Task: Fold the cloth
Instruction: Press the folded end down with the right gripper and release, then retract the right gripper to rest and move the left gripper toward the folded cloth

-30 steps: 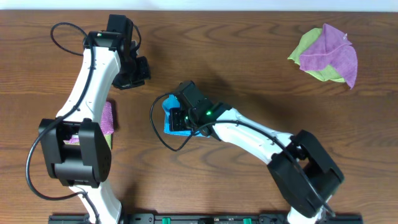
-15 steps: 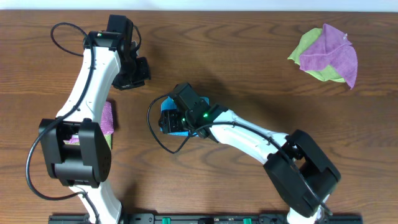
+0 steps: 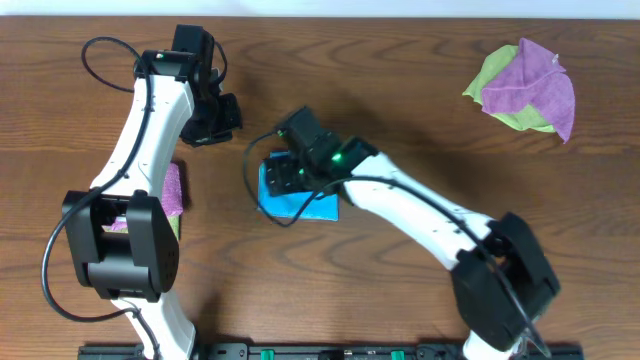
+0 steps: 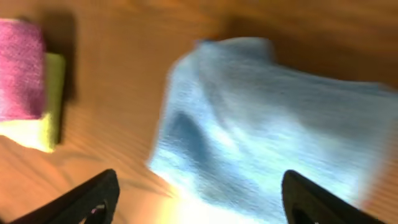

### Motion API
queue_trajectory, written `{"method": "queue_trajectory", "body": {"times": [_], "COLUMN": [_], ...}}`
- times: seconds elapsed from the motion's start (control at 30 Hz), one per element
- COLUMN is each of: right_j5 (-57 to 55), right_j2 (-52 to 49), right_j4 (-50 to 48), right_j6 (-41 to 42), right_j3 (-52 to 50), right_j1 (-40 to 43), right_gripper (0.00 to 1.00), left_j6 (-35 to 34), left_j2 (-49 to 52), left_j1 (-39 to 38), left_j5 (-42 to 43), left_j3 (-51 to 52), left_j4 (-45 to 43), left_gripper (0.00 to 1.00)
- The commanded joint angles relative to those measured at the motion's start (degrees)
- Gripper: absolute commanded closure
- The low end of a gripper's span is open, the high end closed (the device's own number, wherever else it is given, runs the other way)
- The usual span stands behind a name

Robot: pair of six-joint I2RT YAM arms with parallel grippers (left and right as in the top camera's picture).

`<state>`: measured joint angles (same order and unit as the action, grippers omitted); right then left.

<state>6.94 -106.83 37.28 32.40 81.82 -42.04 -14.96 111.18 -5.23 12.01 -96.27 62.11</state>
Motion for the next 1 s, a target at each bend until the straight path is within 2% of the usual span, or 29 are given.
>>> {"method": "queue_trajectory", "body": {"times": [0.0,0.27,0.43,0.53,0.83,0.97], "right_j5": [-5.07,-8.11,-12.76,-14.29,-14.75,-19.15], "right_j2": [5.57,17.88,25.9,33.35,55.67,65.81], "right_j4": [4.37,17.07,23.15,24.26,17.84,15.56], "right_j6": [-6.34,-11.93,-13.6,-13.27,-1.97,6.45], "right_j3": [1.77,1.75,0.35,-6.27,-29.83,-38.47], "right_j1": [3.52,12.85,14.62,14.67,14.71,14.71], "right_gripper": [0.14,0.29,0.31,0.31,0.28,0.25], "left_j6": [0.61,0.44,-0.5,-1.22,-1.99,-3.32], "left_j2": [-3.06,-5.68,-6.08,-6.1,-6.1,-6.1], "left_j1": [0.2,0.2,0.2,0.17,-0.09,-0.37], "left_j5": [0.07,0.11,2.78,4.9,8.17,10.8], "left_j3": [-1.53,-1.51,-1.53,-1.51,-1.51,-1.51], "left_j4": [0.48,0.46,0.04,-0.63,-0.59,-0.66], "left_gripper": [0.94,0.94,0.94,0.94,0.94,0.94]}}
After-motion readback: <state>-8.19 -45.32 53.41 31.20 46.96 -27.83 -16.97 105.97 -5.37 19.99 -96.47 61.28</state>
